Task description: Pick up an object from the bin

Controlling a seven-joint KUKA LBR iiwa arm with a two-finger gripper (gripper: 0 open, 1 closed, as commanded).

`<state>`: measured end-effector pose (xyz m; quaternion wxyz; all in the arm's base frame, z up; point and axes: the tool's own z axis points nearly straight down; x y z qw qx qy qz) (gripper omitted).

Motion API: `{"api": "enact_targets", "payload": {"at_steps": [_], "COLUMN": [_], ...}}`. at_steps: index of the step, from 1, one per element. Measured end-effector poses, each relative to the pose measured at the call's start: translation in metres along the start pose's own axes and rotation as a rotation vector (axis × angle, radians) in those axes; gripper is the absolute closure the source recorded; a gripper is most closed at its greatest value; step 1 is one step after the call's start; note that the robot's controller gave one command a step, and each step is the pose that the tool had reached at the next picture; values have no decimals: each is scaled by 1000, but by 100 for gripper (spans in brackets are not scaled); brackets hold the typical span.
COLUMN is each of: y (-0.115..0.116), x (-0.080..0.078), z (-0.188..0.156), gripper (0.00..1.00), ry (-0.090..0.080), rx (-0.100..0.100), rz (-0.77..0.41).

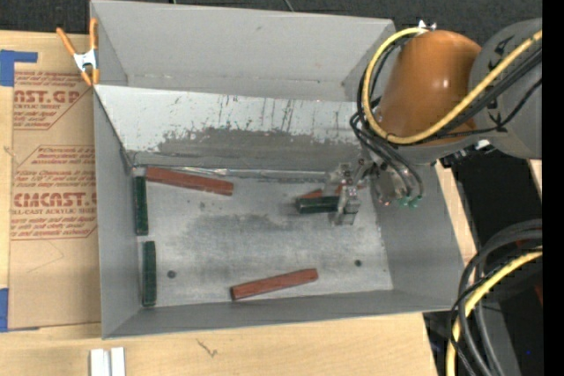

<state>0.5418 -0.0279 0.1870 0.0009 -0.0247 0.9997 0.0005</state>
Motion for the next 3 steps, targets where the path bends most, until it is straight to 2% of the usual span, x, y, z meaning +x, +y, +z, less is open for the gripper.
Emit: {"api": "enact_targets", "payload": {"at_steps": [2,3], "y": [0,-26], "x": [0,-3], "z": [0,-153], "gripper": [100,100], "ry": [0,-4], "rx": [0,2], "rz": [0,-154]}}
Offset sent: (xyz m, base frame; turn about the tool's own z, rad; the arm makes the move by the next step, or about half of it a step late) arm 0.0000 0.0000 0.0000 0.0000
